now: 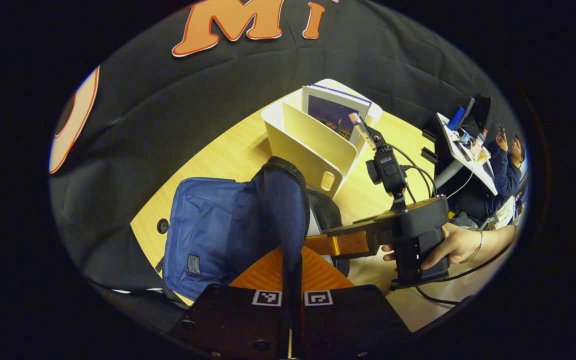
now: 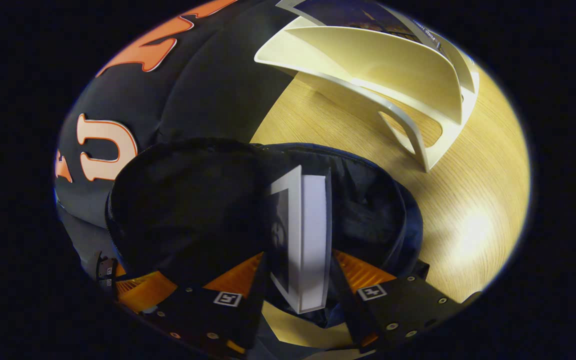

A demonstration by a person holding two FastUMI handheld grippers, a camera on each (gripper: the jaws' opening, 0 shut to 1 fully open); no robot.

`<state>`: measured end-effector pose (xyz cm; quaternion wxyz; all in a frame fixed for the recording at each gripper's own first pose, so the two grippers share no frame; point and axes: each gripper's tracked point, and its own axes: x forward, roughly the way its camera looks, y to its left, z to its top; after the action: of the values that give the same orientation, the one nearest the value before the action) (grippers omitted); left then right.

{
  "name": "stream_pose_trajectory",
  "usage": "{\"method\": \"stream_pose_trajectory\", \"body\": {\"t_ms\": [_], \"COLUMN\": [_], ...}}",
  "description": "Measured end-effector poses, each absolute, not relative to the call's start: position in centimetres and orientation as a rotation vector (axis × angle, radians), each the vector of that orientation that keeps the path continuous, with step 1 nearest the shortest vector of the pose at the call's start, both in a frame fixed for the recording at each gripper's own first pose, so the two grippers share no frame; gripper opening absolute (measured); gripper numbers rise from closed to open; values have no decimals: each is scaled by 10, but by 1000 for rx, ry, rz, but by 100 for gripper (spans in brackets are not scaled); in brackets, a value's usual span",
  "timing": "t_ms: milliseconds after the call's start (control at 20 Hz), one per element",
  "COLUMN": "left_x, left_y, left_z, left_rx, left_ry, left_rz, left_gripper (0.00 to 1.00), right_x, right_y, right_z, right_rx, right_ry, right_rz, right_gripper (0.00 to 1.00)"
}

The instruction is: Open the schoolbag, grab two books from the bookshelf and put them into the schoolbag.

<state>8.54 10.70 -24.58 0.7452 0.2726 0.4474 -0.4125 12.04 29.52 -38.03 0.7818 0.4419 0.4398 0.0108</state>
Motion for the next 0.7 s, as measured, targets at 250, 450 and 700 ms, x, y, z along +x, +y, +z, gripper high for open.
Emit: {"method": "stream_pose_trajectory", "body": {"t_ms": [250,450,700], "left_x": [87,86,81], "left_y": [105,106,104], "left_z": [-248,-253,-259], "left_rx": [587,563,548], "left_ry": [988,1005,1011], "left_rz": [-906,-906,-923], "left_gripper": [2,2,2], "right_x": [109,98,91], "right_y": [288,266,207], "right_z": [-364,-335,-273], "right_rx": [948,892,719], "right_ry": [949,914,841], "right_rz": [37,59,63], "right_gripper": [97,97,96]}}
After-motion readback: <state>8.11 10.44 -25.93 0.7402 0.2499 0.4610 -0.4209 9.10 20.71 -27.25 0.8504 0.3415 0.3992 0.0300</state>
